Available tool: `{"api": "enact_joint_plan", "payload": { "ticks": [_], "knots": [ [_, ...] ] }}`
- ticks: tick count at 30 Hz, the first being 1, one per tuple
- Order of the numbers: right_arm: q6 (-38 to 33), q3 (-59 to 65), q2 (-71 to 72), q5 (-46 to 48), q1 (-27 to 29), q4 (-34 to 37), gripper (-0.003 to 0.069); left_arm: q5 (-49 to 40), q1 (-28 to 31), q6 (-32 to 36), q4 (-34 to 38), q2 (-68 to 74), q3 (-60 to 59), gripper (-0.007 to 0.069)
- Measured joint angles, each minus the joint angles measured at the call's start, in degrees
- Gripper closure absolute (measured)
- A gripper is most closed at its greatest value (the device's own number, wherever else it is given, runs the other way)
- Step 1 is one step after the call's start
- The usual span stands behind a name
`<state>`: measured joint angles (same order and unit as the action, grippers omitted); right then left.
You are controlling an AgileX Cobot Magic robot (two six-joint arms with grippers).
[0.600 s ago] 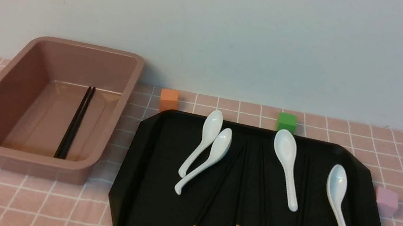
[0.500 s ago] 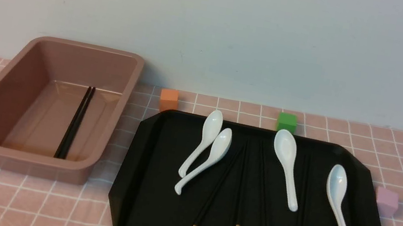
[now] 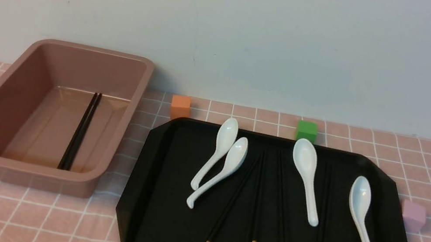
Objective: On pink tablecloth take chopsticks from black tray and put them in box.
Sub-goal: 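Reach over to the black tray and grasp a pair of chopsticks with the left gripper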
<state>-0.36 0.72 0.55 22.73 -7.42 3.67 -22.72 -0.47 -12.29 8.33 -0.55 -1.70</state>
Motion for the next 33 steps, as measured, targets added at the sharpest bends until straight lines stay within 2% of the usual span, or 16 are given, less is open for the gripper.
{"api": "enact_joint_plan", "payload": {
  "ticks": [9, 12, 17, 21, 23, 28, 31, 33],
  "knots": [
    [0.0, 0.0, 0.0, 0.0, 0.0, 0.0, 0.0419, 1.8, 0.0, -0.2, -0.4, 0.0, -0.1, 0.0549],
    [0.0, 0.0, 0.0, 0.0, 0.0, 0.0, 0.0419, 5.0, 0.0, -3.5, 4.1, 0.0, -0.1, 0.0549],
    [0.0, 0.0, 0.0, 0.0, 0.0, 0.0, 0.0419, 12.6, 0.0, -13.2, 22.9, 0.0, -0.1, 0.0540],
    [0.0, 0.0, 0.0, 0.0, 0.0, 0.0, 0.0419, 15.6, 0.0, -14.1, 28.2, 0.0, 0.0, 0.0535],
    [0.0, 0.0, 0.0, 0.0, 0.0, 0.0, 0.0419, 15.1, 0.0, -13.9, 28.6, 0.0, 0.6, 0.0535],
    [0.0, 0.0, 0.0, 0.0, 0.0, 0.0, 0.0419, 7.6, -0.1, -6.5, 28.3, 1.9, 10.4, 0.0563],
    [0.0, 0.0, 0.0, 0.0, 0.0, 0.0, 0.0419, -3.5, -0.1, 0.1, 27.0, 13.1, 21.6, 0.0633],
    [0.0, 0.0, 0.0, 0.0, 0.0, 0.0, 0.0419, -8.3, -0.1, 3.0, 26.2, 18.3, 25.6, 0.0638]
  ]
}}
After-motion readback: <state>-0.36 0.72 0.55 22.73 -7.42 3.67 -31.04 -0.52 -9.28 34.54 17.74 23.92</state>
